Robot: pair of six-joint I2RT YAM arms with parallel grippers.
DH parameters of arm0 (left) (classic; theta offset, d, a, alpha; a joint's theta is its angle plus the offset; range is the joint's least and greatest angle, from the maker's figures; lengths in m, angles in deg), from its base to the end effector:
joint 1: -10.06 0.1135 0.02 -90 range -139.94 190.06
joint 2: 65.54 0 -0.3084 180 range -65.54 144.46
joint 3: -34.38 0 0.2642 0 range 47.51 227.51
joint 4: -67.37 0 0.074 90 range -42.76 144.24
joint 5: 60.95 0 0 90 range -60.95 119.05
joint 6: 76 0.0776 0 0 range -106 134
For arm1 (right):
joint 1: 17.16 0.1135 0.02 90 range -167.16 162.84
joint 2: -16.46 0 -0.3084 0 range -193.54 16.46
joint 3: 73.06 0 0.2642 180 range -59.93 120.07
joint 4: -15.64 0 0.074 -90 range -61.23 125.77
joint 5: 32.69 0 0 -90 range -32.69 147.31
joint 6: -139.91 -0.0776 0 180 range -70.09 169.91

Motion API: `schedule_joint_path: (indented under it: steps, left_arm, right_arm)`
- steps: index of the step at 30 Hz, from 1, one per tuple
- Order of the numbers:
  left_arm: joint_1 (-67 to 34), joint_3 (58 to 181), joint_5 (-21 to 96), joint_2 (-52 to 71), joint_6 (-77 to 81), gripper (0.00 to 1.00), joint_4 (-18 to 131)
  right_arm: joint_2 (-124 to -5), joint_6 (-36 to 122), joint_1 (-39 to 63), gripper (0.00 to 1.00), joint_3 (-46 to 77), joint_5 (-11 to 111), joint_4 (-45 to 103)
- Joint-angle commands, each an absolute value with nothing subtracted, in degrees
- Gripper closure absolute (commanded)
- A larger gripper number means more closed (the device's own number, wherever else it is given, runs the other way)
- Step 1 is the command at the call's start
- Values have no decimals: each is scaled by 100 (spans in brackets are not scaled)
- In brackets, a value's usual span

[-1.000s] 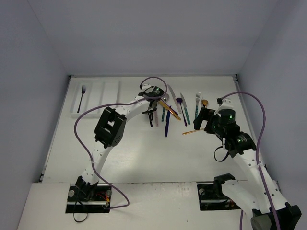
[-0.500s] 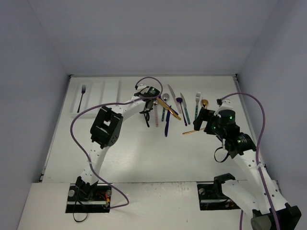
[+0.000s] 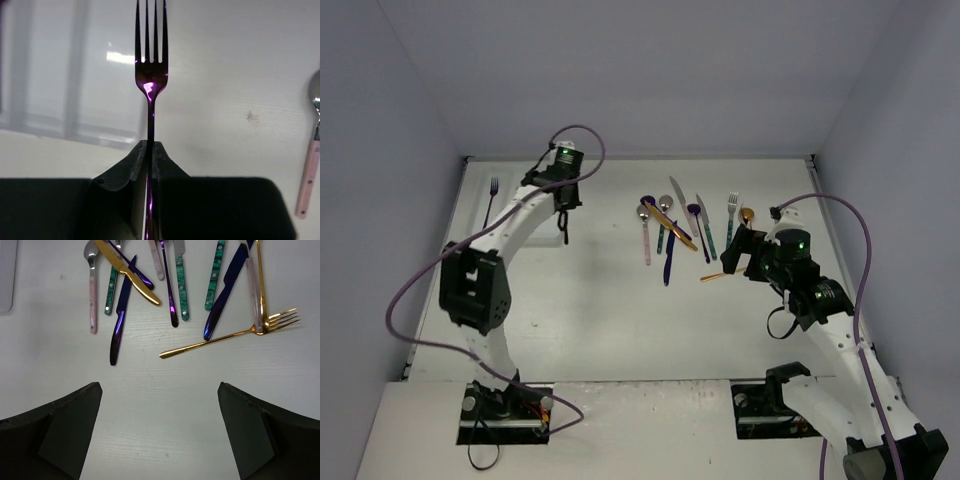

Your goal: Sort the eating utensils into containers

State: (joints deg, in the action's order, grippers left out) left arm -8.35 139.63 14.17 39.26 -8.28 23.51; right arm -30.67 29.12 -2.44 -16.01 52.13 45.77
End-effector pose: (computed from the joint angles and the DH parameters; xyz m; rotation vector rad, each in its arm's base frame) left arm 0.4534 -0.1299 0.3113 -0.2064 2.2887 -0.0625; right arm 0.2037 0.0607 0.3328 0.0419 1.9541 0.4997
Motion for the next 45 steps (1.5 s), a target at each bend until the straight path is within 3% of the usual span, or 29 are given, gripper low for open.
schedule_joint_path:
  steps: [1,7,16,24,42,45]
  left_arm:
    - [292,13759,2214,3423,1081,100,3141]
    - [928,14483,2215,4320,2551,100,3514]
    - [1539,14886,2017,5418,3128,100,4314]
    - [2177,14401,2703,5278,2518,100,5227]
    - [2227,14699,3030,5856,2807,100,5003]
    - [2227,14674,3028,5778,2728,76,4993]
  right_arm:
    - [-3046,2944,-214,0,-1361,4902,4337]
    - [-3006,3031,-213,0,-1396,4809,4339]
    - [-3115,2980,-213,0,-1580,4531,4339]
    - [-3132,2892,-215,0,-1650,4439,4345]
    - [-3354,2899,-213,0,-1678,4562,4345]
    - [-3381,2952,-214,0,-1660,4650,4345]
